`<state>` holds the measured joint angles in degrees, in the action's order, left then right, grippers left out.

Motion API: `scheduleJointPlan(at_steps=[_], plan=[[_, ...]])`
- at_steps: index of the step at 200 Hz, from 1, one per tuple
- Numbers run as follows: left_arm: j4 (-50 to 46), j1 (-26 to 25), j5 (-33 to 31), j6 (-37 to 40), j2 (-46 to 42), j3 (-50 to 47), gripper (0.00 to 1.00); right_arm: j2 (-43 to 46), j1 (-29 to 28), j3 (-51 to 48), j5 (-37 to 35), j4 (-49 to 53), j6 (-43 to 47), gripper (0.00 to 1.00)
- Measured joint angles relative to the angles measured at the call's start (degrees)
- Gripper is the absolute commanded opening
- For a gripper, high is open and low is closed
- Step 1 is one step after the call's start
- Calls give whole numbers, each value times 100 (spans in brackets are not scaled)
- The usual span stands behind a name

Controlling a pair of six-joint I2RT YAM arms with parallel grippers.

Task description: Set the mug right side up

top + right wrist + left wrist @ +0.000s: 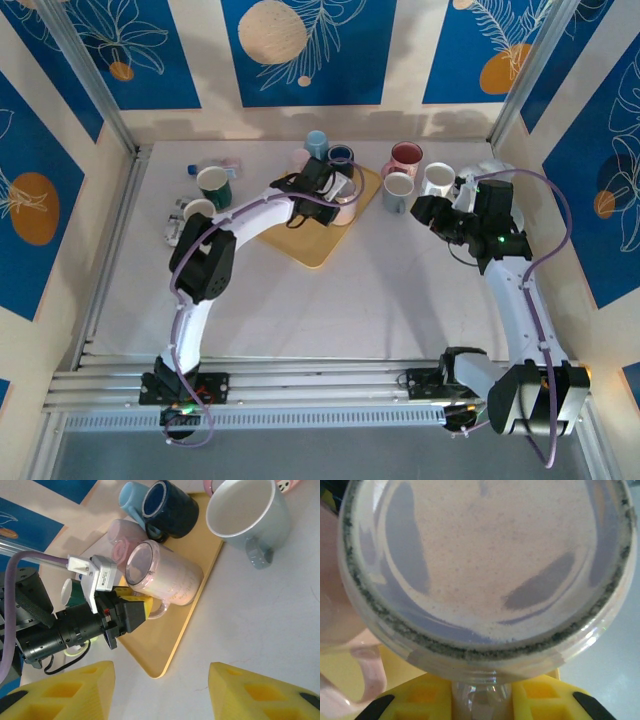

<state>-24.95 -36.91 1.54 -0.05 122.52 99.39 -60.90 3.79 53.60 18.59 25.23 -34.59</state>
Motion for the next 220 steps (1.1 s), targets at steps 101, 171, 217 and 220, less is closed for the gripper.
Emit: scheduleJointPlan(at_steps=[101,171,217,220], plan=[[1285,293,1318,-1174,-2640,-2490,0,96,-37,-916,1729,-1425,-807,56],[3333,754,2186,-2874,-3626,-3862,0,-667,-546,-1314,2647,-3700,-2085,61],[4391,782,2485,-3799,-3923,-4271,0,-1228,-1255,-1322,2660,-5171,-2962,61],[4461,789,2503,-3869,-3936,-4288,0,-1270,-1305,-1322,2656,-5263,-3027,60]])
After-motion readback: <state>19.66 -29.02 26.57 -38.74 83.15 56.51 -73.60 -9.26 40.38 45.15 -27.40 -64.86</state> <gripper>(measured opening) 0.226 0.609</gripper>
